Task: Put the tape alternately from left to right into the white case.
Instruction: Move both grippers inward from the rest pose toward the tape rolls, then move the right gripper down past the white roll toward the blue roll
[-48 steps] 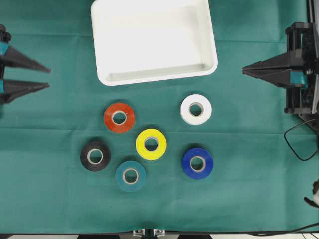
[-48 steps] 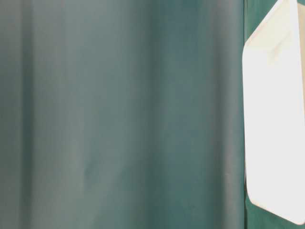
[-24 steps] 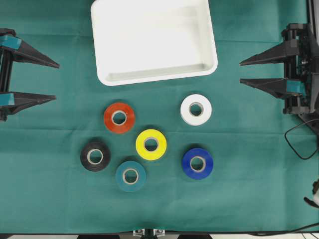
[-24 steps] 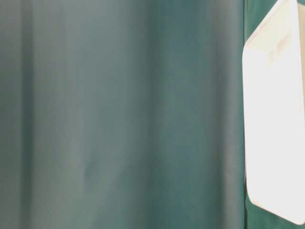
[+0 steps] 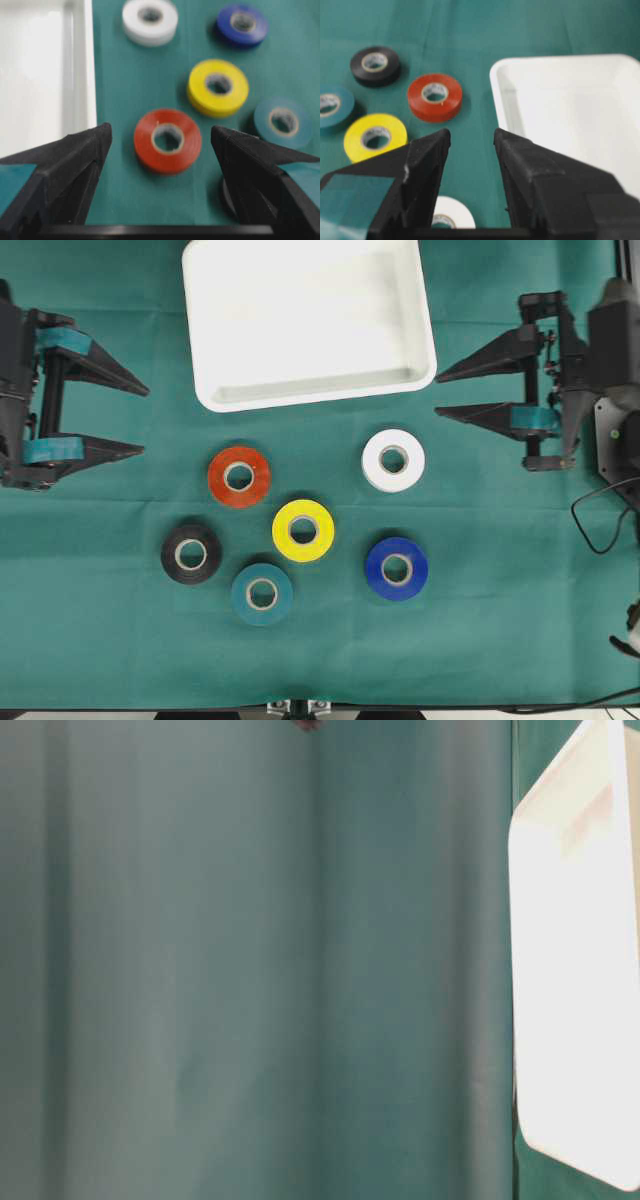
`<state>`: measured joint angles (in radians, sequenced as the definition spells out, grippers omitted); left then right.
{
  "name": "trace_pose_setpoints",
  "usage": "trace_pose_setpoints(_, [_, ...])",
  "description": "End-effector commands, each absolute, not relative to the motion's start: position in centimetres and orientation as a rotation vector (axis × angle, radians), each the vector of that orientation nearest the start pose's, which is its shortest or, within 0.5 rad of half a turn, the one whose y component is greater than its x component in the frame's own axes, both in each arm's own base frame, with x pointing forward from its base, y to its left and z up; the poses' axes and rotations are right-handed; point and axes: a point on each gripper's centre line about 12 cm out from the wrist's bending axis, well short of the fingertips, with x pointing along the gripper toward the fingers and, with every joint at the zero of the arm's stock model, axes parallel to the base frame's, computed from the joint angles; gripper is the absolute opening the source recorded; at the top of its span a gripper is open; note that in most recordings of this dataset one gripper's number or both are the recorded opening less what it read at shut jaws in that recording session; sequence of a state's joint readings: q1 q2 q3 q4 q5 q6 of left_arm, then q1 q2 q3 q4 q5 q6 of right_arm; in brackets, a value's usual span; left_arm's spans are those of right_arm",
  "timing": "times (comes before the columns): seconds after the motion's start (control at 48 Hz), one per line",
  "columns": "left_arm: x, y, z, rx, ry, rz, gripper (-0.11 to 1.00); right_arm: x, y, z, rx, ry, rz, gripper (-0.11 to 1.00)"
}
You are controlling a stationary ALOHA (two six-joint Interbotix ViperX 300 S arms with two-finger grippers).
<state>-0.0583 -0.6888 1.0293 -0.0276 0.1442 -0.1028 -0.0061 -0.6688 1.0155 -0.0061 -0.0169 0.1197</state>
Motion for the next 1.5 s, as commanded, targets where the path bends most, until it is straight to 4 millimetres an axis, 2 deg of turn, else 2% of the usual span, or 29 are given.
trace_pose_setpoints(0.0, [25.1,-1.6,24.7,-0.115,0.500,-0.032,0.45,26.4,-0.2,26.7,0.114,0.327,-0.026,0.54])
trace_pose_setpoints(0.292, [26.1,-1.7,23.1,-0.116,0.577,-0.025,0.45,28.5,-0.2,24.7,0.113,0.481,-0.036,0.54])
trace_pose_setpoints(0.667, [27.5,-1.8,21.2,-0.131,0.689,-0.012,0.45,30.4,-0.2,22.2,0.111,0.582,-0.041,0.54])
trace_pose_setpoints(0.833, [27.9,-1.8,20.5,-0.136,0.733,-0.005,0.45,30.8,-0.3,21.9,0.108,0.611,-0.042,0.54])
trace_pose_setpoints(1.479, [27.8,-1.8,20.3,-0.139,0.738,-0.004,0.45,30.8,-0.1,21.7,0.101,0.616,-0.036,0.54])
